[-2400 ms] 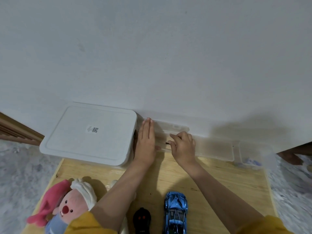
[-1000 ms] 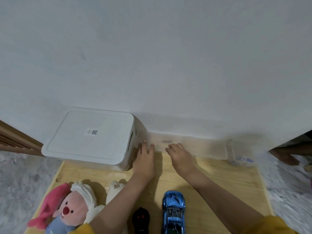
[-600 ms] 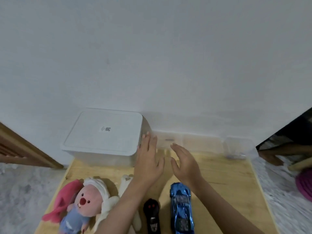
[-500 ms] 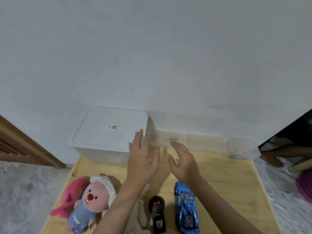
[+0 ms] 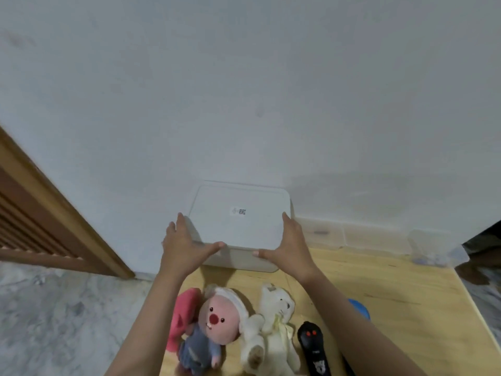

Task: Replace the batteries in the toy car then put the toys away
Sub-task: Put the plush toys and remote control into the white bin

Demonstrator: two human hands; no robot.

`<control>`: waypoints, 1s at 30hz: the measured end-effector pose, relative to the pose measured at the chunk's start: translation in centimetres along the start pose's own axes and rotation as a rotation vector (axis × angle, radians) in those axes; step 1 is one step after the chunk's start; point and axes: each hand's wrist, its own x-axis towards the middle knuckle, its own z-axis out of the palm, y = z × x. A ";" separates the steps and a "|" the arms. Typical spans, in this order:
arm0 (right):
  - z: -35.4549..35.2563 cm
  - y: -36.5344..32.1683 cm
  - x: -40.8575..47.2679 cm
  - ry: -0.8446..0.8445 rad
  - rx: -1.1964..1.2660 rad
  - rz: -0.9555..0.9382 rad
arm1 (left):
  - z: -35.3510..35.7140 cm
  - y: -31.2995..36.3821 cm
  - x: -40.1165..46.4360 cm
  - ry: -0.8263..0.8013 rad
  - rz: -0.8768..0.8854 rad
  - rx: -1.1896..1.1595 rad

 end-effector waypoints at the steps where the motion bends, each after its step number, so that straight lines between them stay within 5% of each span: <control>1: 0.2 -0.2 0.2 0.008 0.003 0.012 | -0.2 -0.2 0.4 -0.052 0.009 -0.040; 19: -0.7 -1.4 0.0 0.007 0.077 0.127 | -1.9 0.5 0.5 0.019 0.179 -0.097; 30: -6.3 2.4 -3.4 0.247 0.035 0.087 | 0.8 6.6 -4.2 -0.022 0.238 -0.003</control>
